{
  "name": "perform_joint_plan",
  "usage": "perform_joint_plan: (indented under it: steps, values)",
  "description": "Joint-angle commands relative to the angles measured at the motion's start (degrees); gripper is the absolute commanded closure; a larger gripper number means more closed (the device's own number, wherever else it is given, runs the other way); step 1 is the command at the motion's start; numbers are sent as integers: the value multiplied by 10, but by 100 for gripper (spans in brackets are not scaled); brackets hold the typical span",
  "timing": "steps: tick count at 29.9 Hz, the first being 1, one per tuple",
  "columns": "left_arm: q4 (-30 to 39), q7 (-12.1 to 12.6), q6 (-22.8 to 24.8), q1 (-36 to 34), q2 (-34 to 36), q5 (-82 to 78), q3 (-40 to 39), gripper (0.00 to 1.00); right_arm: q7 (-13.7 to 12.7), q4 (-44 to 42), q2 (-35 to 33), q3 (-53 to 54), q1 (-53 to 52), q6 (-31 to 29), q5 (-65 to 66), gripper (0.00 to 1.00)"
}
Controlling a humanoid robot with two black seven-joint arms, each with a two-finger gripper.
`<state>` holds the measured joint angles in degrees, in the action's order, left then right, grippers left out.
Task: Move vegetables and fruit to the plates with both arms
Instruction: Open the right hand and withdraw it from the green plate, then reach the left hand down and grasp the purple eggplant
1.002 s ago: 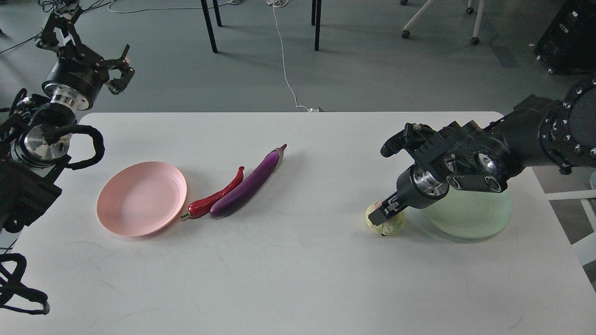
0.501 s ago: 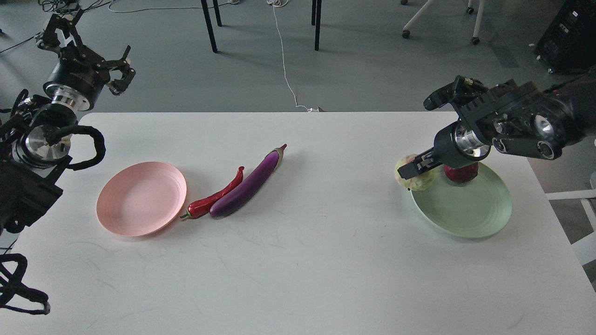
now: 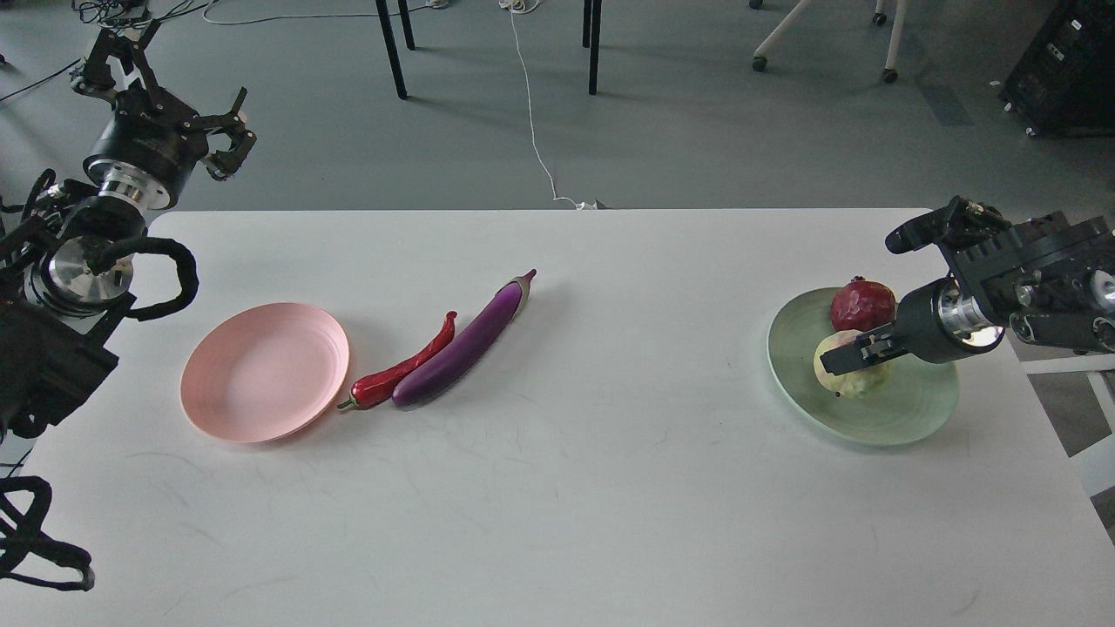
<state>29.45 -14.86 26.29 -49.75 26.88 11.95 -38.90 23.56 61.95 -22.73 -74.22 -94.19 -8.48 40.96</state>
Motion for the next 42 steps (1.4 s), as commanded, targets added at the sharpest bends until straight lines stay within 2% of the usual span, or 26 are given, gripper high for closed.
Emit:
perform_joint_plan:
  steps: [1, 10, 15, 20, 25, 30, 34, 38, 42]
  values:
    - [0, 0, -1, -1, -3, 0, 0, 2, 0, 0, -3, 5, 2, 5, -5, 7]
    - [1, 4, 3, -6, -1, -1, 2, 2, 1, 0, -35, 63, -6, 8, -9, 4]
    - [3, 11, 17, -9, 4, -16, 7, 2, 0, -3, -91, 214, -2, 12, -84, 4]
    - [3, 6, 17, -44, 3, -193, 41, 2, 2, -7, -148, 332, 10, 14, -127, 4]
    - [19, 7, 17, -68, -2, -320, 44, 2, 3, -10, -195, 544, 135, 15, -129, 4]
    - [123, 4, 17, -73, 7, -453, 63, 2, 5, -10, -214, 750, 287, 16, -129, 3]
    - [240, 1, 17, -67, 44, -597, 64, 2, 5, -11, -215, 883, 396, 17, -129, 3]
    - [330, 2, 17, -50, 61, -727, 73, 2, 6, -26, -215, 972, 465, 15, -163, 2]
    - [387, 1, 17, -28, 58, -862, 89, 2, 10, -28, -216, 1016, 502, 7, -291, 1]
